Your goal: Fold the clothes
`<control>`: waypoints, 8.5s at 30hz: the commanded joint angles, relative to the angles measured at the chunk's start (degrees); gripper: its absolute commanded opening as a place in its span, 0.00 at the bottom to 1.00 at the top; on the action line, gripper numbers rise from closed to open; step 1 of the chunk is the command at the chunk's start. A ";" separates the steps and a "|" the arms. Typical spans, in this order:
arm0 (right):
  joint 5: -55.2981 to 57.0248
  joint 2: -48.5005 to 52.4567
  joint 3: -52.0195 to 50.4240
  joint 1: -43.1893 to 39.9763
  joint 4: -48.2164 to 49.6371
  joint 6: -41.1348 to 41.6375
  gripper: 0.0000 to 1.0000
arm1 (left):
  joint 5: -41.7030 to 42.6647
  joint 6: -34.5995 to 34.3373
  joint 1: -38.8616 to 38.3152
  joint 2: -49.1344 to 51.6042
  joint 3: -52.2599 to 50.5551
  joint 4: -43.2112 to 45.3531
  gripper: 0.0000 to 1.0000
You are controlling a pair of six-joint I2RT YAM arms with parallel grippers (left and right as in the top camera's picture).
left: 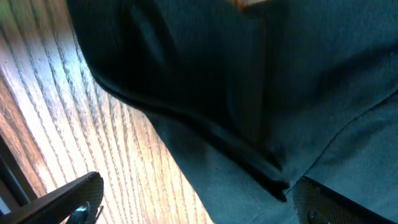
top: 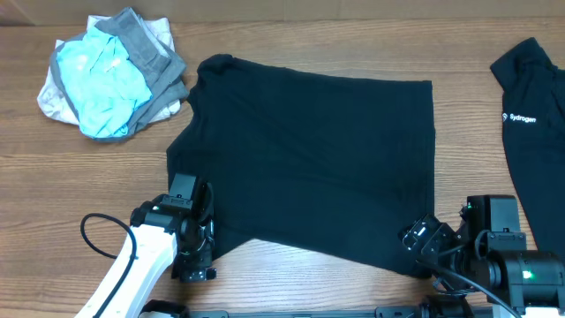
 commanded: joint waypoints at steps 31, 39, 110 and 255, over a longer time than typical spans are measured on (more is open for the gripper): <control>6.47 4.61 -0.26 -0.09 7.74 11.72 0.97 | 0.39 2.40 0.66 8.35 -0.39 2.19 0.30; 5.92 18.95 -0.28 -4.94 8.92 12.02 0.93 | 0.52 4.00 0.66 8.35 -0.39 2.23 0.18; 2.93 21.40 -24.81 -15.30 31.67 18.12 0.04 | -8.02 19.23 0.59 8.22 16.31 -15.21 0.04; -1.57 38.38 -0.20 -9.27 27.76 -8.87 0.64 | -7.06 79.78 15.67 36.04 40.94 -11.43 0.88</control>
